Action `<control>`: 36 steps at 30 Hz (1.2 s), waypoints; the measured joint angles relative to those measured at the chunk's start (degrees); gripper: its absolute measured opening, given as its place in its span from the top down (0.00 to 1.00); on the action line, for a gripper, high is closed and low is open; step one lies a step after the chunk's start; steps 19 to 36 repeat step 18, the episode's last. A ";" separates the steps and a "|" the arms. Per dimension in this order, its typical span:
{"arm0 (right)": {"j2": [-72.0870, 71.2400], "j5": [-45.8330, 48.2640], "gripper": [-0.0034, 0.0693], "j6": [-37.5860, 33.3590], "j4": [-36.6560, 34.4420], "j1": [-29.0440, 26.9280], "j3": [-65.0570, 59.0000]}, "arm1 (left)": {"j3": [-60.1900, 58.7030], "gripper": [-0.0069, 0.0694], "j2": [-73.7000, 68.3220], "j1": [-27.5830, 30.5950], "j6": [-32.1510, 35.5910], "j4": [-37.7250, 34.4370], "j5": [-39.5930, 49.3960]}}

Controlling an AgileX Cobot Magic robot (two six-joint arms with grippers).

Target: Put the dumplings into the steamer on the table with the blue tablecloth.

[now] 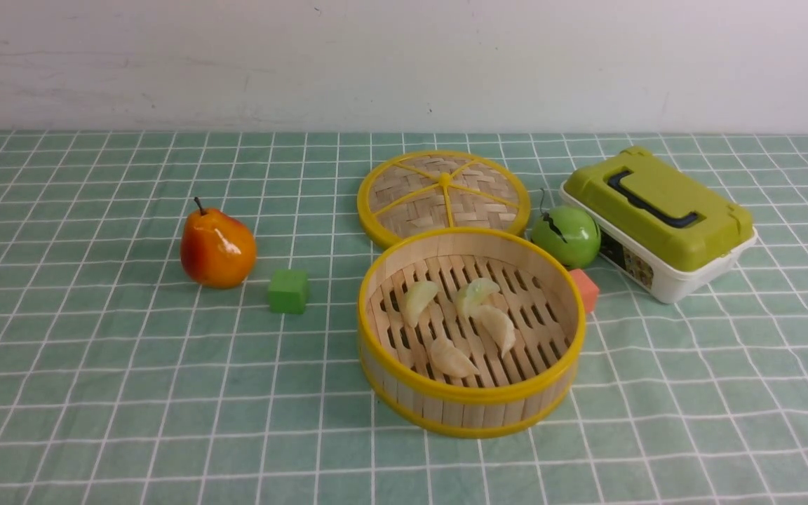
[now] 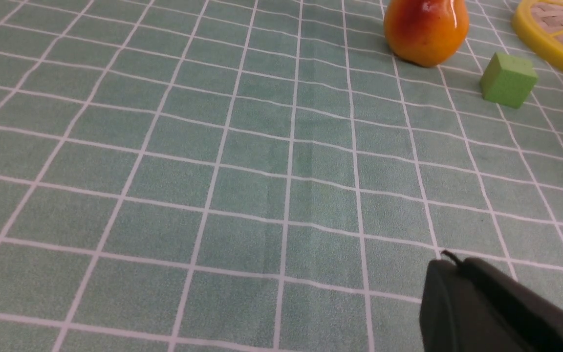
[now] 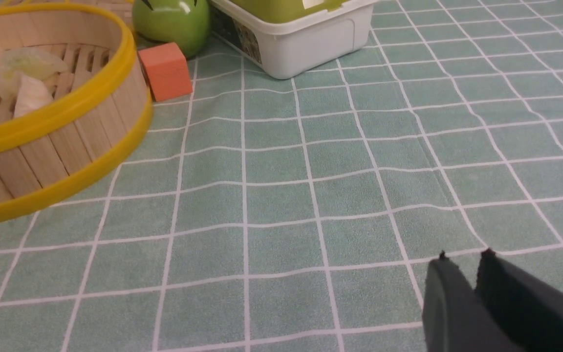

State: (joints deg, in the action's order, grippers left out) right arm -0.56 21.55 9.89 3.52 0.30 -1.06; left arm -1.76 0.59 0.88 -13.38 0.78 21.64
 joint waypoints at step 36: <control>0.00 0.00 0.80 0.00 0.00 0.00 0.00 | 0.00 0.91 0.00 0.00 0.00 0.00 0.00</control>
